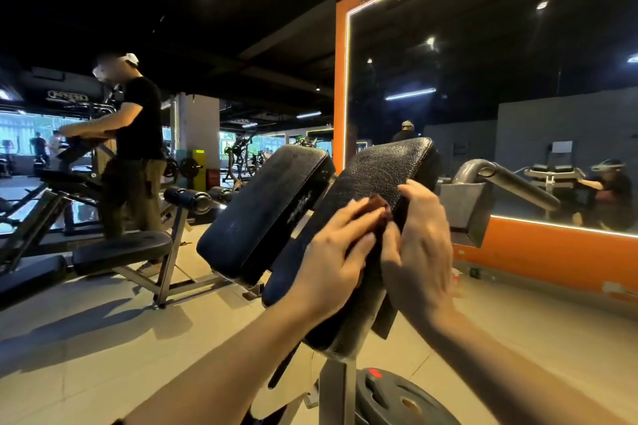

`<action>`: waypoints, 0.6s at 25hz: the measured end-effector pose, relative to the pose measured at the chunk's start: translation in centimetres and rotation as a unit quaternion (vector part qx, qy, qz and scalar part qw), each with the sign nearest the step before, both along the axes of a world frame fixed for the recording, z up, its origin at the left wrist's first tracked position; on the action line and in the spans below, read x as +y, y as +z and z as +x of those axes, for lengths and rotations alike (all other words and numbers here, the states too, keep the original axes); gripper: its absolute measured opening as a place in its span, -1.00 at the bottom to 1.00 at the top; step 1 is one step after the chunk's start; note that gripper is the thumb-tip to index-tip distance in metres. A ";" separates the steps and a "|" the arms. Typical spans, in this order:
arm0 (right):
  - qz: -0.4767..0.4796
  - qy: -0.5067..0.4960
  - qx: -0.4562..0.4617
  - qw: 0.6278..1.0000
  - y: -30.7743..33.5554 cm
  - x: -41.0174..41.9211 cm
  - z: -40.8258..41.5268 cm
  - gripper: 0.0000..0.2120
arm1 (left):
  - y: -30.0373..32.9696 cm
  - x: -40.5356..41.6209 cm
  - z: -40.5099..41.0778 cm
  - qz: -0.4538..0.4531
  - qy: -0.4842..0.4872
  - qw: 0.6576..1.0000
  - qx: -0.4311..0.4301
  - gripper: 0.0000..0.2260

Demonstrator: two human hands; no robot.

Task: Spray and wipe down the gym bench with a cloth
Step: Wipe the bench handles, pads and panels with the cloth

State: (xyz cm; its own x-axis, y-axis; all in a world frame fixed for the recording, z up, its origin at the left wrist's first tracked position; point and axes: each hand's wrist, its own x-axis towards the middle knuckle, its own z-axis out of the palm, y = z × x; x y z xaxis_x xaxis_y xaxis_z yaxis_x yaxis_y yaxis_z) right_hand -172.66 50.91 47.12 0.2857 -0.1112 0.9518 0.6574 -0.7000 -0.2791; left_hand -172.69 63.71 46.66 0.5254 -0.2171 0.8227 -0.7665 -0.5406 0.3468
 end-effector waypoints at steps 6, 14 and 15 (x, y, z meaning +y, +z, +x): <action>-0.017 0.065 0.024 0.997 -3.7 3.1 0.2 -0.48 | -1.6 4.8 1.8 -0.126 0.118 0.977 0.125 -0.66; 0.018 0.108 -0.020 0.994 -4.3 3.7 1.1 -0.53 | -3.8 6.5 0.3 -0.117 0.113 0.978 0.130 -0.68; 0.017 0.107 -0.021 0.994 -4.3 3.6 1.1 -0.54 | -4.0 6.1 0.1 -0.128 0.129 0.974 0.136 -0.69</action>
State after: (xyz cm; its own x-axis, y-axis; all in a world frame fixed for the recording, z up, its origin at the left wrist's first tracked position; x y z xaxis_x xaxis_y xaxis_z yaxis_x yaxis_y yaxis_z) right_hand -171.52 54.51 42.81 0.2661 -0.0848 0.9602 0.8024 -0.5326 -0.2694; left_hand -172.55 69.79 42.67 0.7410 0.1453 0.6556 -0.4777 -0.5721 0.6667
